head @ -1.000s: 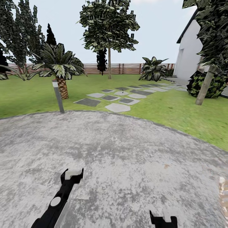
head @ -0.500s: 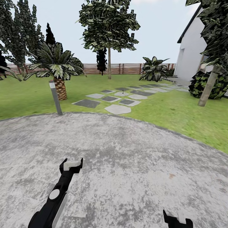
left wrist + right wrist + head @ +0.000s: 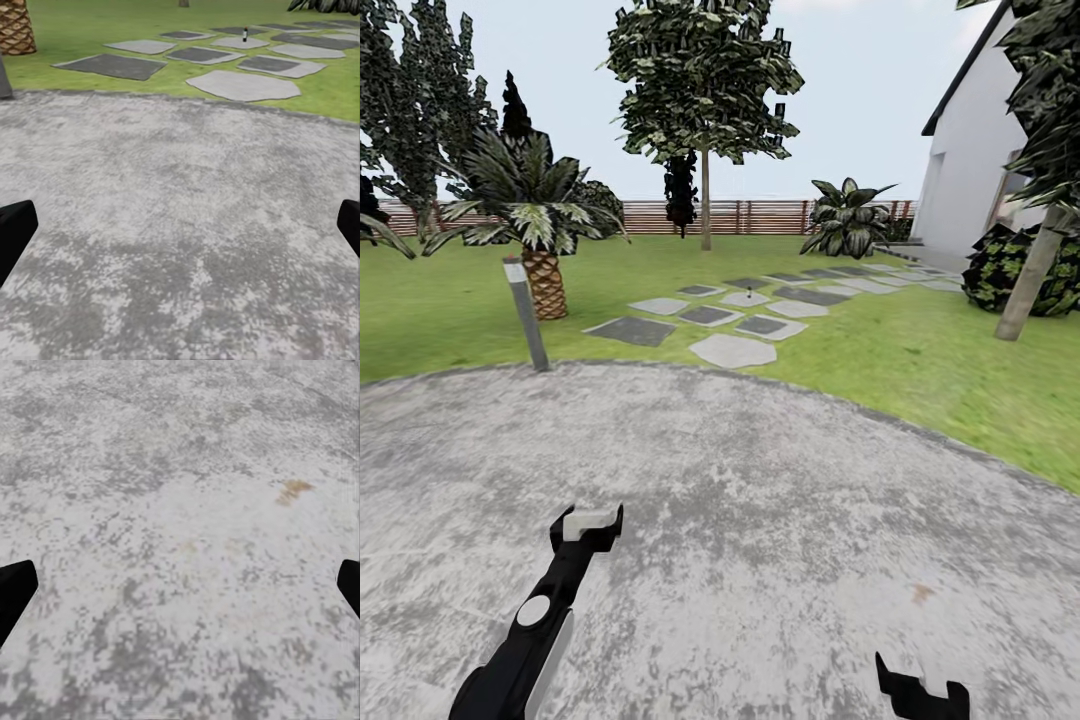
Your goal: In the garden, pick up the pesticide atomizer on the floor and spray pesticide onto both trees until each tree trunk is fully covered.
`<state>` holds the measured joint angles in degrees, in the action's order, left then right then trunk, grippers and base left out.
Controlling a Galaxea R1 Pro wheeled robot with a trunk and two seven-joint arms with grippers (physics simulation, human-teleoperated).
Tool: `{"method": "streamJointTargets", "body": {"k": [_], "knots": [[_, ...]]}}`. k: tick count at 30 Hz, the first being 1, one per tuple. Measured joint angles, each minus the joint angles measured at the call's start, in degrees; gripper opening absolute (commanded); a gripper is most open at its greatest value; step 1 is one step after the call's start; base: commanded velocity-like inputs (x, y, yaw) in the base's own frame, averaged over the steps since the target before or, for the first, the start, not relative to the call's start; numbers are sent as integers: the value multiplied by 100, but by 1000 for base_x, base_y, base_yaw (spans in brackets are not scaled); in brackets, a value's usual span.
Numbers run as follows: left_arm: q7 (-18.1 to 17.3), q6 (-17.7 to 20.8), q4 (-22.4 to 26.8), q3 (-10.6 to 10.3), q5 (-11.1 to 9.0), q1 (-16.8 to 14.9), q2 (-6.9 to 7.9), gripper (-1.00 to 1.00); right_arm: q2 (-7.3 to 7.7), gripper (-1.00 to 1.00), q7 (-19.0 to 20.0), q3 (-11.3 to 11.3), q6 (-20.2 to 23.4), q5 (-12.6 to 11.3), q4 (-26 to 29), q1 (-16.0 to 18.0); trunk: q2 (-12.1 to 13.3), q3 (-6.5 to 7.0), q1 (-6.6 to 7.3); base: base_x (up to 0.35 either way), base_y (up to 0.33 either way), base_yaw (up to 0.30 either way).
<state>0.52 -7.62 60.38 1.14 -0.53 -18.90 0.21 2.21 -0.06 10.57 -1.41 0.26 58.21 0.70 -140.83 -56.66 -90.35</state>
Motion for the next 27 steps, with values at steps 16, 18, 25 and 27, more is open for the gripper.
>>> {"method": "streamJointTargets", "body": {"k": [16,18,25,27], "knots": [[-8,15,-9,-8,0,0,-3,100,4,100,-9,10,1614,2,325,482,0,0,0,327,0,0],[-8,15,-9,-8,0,0,-3,100,0,100,3,16,1716,-12,337,509,0,0,0,327,0,0],[-8,15,-10,-8,0,0,-3,100,-4,100,16,0,1799,-17,354,533,0,0,0,327,0,0],[-8,15,-9,-8,0,0,-3,100,-3,100,16,-1,1800,-16,352,533,0,0,0,327,0,0]]}}
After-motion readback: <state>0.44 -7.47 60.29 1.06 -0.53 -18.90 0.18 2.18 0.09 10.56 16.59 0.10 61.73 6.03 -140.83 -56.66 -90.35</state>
